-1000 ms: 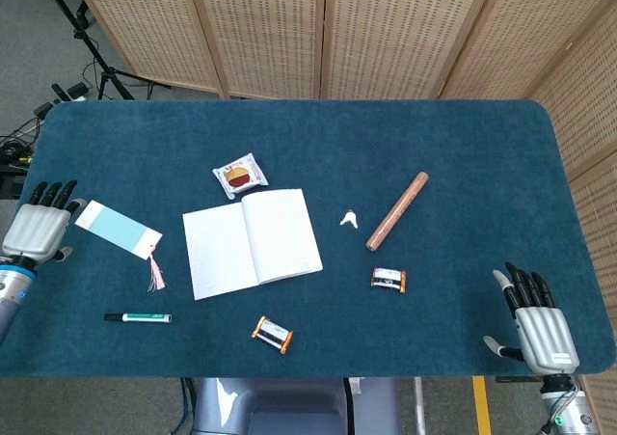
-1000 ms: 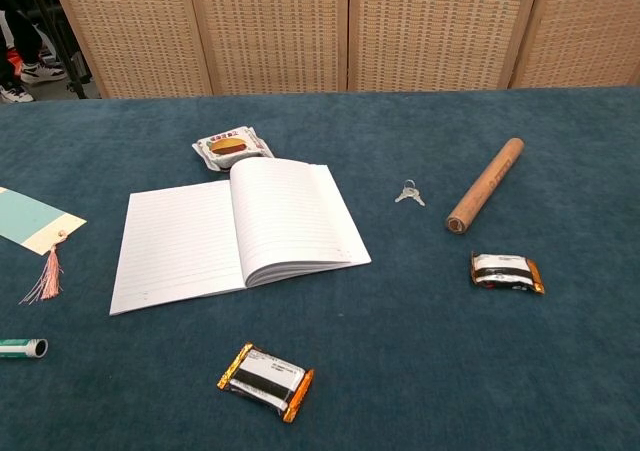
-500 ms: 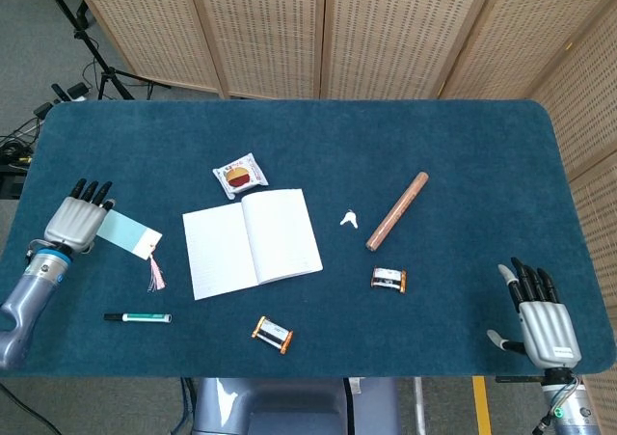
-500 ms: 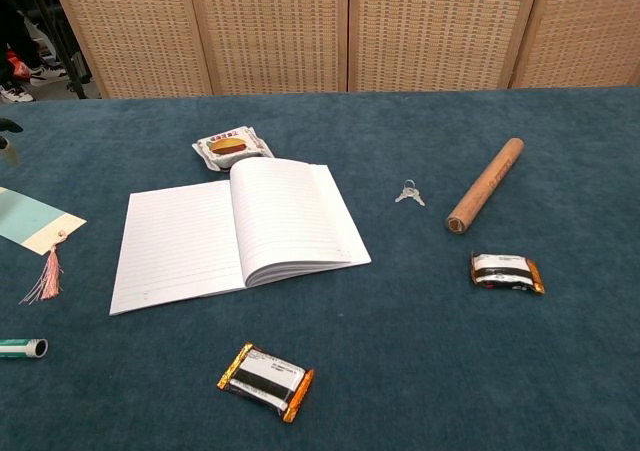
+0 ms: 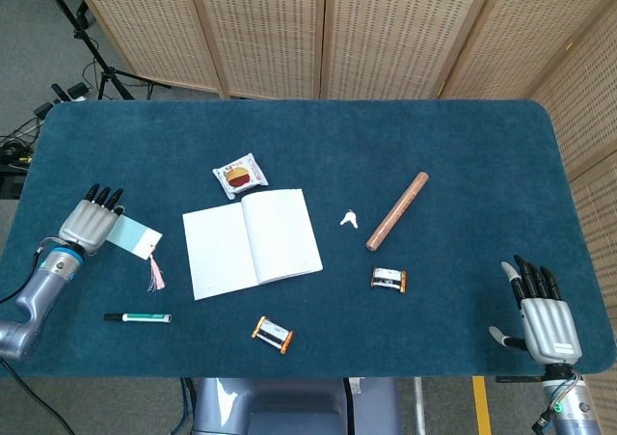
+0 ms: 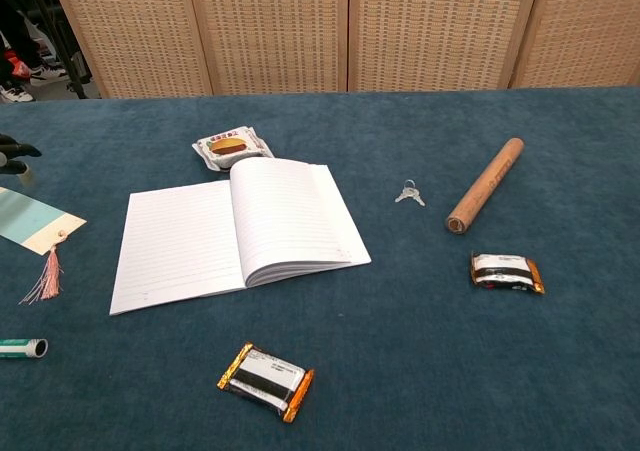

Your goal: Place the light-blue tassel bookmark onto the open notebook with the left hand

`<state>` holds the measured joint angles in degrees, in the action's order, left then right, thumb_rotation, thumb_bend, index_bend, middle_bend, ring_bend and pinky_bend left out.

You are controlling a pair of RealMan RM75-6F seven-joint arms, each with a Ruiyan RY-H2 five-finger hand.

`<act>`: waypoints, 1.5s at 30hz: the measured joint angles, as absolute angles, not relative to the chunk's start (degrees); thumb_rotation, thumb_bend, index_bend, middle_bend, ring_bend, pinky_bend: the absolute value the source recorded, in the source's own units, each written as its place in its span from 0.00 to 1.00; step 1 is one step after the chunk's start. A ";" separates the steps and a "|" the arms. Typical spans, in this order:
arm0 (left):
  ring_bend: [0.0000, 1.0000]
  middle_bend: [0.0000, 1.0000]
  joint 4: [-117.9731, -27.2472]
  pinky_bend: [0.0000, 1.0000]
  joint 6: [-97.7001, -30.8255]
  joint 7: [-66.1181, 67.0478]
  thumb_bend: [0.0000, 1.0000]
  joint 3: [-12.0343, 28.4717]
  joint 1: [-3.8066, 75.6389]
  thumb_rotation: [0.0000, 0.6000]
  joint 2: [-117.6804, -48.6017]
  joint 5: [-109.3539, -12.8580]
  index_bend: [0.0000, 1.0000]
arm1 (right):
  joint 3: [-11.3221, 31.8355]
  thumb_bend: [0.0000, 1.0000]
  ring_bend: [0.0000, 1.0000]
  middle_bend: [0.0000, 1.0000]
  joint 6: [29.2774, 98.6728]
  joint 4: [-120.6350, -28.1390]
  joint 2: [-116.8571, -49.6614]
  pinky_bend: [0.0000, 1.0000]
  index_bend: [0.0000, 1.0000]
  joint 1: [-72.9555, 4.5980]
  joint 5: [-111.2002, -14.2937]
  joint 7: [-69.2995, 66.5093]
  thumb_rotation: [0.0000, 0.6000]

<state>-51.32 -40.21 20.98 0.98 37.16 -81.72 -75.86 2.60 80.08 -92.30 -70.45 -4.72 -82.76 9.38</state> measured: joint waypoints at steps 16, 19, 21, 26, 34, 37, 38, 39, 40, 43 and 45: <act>0.00 0.00 -45.13 0.00 -38.68 16.59 0.20 -0.23 38.20 1.00 -85.65 -77.81 0.25 | 2.62 0.16 0.00 0.00 79.62 -92.03 -71.04 0.00 0.00 -5.07 -82.06 10.42 1.00; 0.00 0.00 -44.40 0.00 -38.63 15.95 0.20 -0.40 38.40 1.00 -86.21 -78.24 0.25 | 2.64 0.16 0.00 0.00 79.59 -91.99 -71.10 0.00 0.00 -5.11 -81.94 10.48 1.00; 0.00 0.00 -44.10 0.00 -38.67 15.54 0.20 -0.52 38.50 1.00 -86.44 -78.56 0.25 | 2.66 0.16 0.00 0.00 79.58 -91.96 -71.12 0.00 0.00 -5.13 -81.86 10.51 1.00; 0.00 0.00 -43.82 0.00 -38.90 15.21 0.22 -0.76 38.60 1.00 -86.66 -79.02 0.25 | 2.65 0.16 0.00 0.00 79.62 -91.95 -71.12 0.00 0.00 -5.15 -81.84 10.49 1.00; 0.00 0.00 -43.90 0.00 -39.37 15.31 0.25 -0.82 38.43 1.00 -86.95 -79.10 0.25 | 2.63 0.16 0.00 0.00 80.17 -91.80 -71.24 0.00 0.00 -5.10 -82.26 10.19 1.00; 0.00 0.00 -43.66 0.00 -39.10 15.72 0.25 -0.93 38.42 1.00 -87.33 -79.07 0.25 | 2.63 0.16 0.00 0.00 80.56 -91.57 -71.42 0.00 0.00 -5.03 -82.57 9.94 1.00; 0.00 0.00 -43.59 0.00 -39.04 15.76 0.25 -0.94 38.42 1.00 -87.43 -79.03 0.25 | 2.61 0.16 0.00 0.00 80.55 -91.54 -71.44 0.00 0.00 -5.03 -82.57 9.93 1.00; 0.00 0.00 -43.54 0.00 -38.97 15.78 0.25 -0.96 38.42 1.00 -87.53 -79.00 0.25 | 2.60 0.16 0.00 0.00 80.52 -91.52 -71.46 0.00 0.00 -5.05 -82.58 9.92 1.00; 0.00 0.00 -43.48 0.00 -38.91 15.82 0.25 -0.99 38.42 1.00 -87.61 -79.00 0.25 | 2.60 0.16 0.00 0.00 80.52 -91.50 -71.47 0.00 0.00 -5.07 -82.58 9.93 1.00; 0.00 0.00 -43.26 0.00 -38.81 15.94 0.25 -1.09 38.41 1.00 -87.78 -79.05 0.25 | 2.60 0.16 0.00 0.00 80.57 -91.45 -71.52 0.00 0.00 -5.08 -82.63 9.95 1.00; 0.00 0.00 -43.10 0.00 -38.76 15.98 0.25 -1.10 38.40 1.00 -87.91 -79.02 0.26 | 2.59 0.16 0.00 0.00 80.54 -91.39 -71.58 0.00 0.00 -5.11 -82.64 9.94 1.00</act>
